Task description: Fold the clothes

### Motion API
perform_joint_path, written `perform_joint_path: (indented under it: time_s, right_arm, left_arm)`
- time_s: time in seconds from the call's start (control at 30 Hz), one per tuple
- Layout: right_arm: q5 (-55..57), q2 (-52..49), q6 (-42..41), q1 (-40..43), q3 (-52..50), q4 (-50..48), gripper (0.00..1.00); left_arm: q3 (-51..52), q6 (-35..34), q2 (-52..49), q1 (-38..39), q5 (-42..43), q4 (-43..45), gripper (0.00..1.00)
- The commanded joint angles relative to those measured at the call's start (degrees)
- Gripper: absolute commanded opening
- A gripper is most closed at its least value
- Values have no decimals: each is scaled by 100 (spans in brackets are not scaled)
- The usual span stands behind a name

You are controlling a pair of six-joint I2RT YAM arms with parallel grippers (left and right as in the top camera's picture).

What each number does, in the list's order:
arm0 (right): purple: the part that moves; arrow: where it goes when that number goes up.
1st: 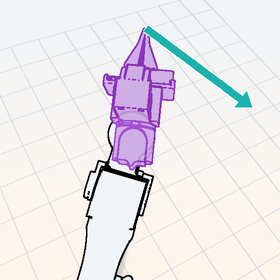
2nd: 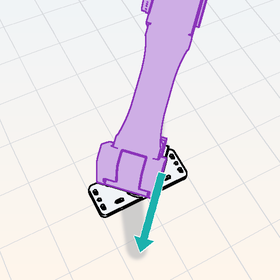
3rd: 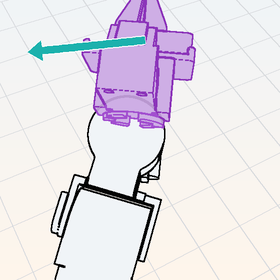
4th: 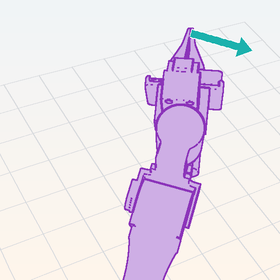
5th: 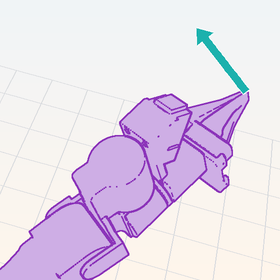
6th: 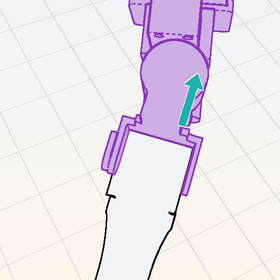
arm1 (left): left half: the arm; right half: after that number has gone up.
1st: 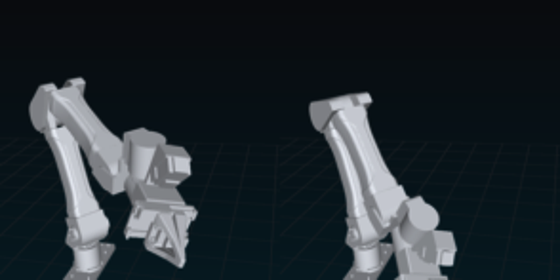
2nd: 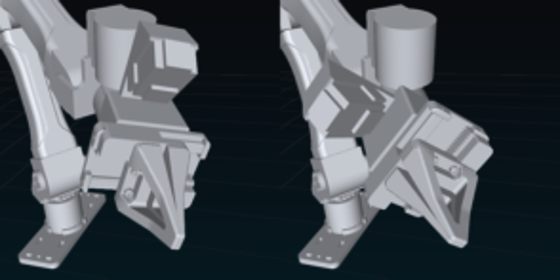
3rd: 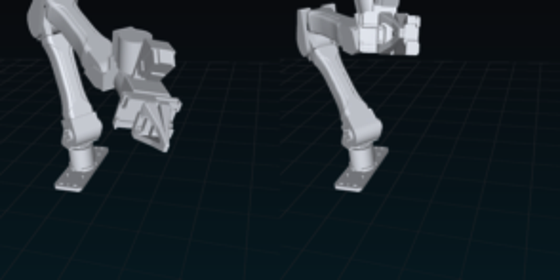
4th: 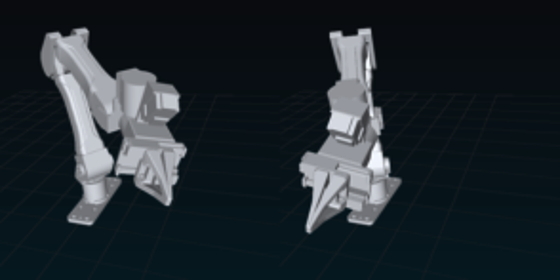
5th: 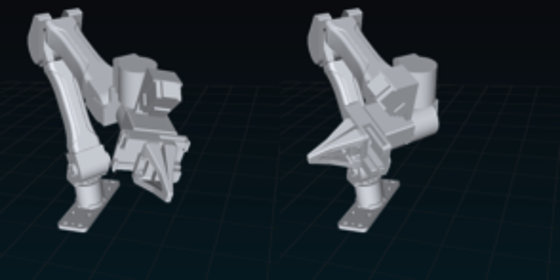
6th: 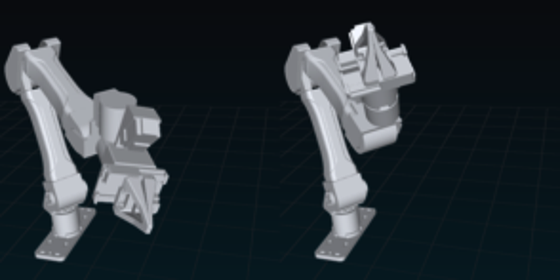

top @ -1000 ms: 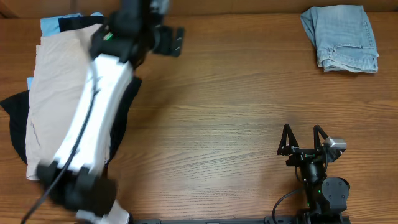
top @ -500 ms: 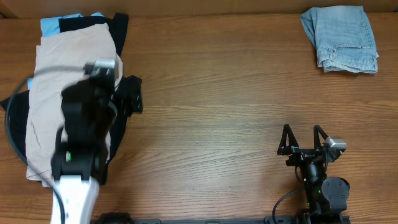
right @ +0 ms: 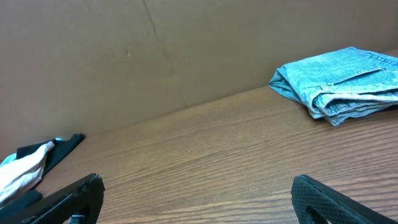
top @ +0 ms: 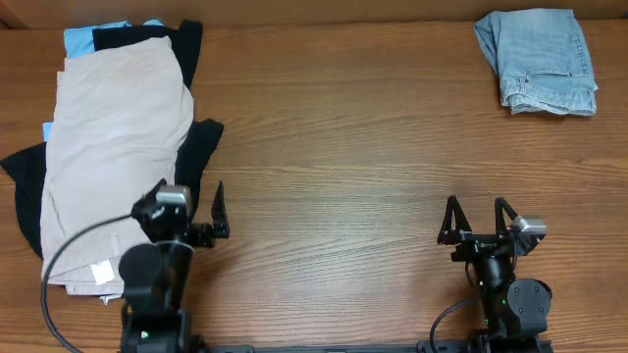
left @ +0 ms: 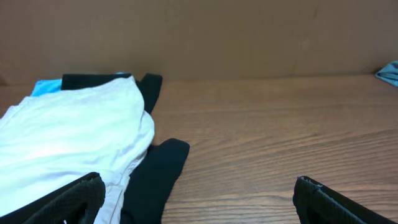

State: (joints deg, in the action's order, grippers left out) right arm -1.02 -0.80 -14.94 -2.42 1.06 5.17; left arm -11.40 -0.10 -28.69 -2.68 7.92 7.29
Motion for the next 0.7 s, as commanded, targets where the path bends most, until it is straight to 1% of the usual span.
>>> perform_joint_path:
  time_s: [0.0,0.23,0.43,0.67]
  right_arm:
    - [76,63,39,-42,-59,-33,100]
    - [76,63,39,-42,-59,-33,100]
    - [76,63,39,-42,-59,-33,100]
    - [76,63,39,-42,-59,-33,100]
  left_arm:
    - [435,-4,525,-57,42,166,100]
    - [1113,-15,1449,-219,118,431,100]
    - [1113,-2,1869,-229,103,35,100]
    - [1113,122,2496,-229,52,-743,100]
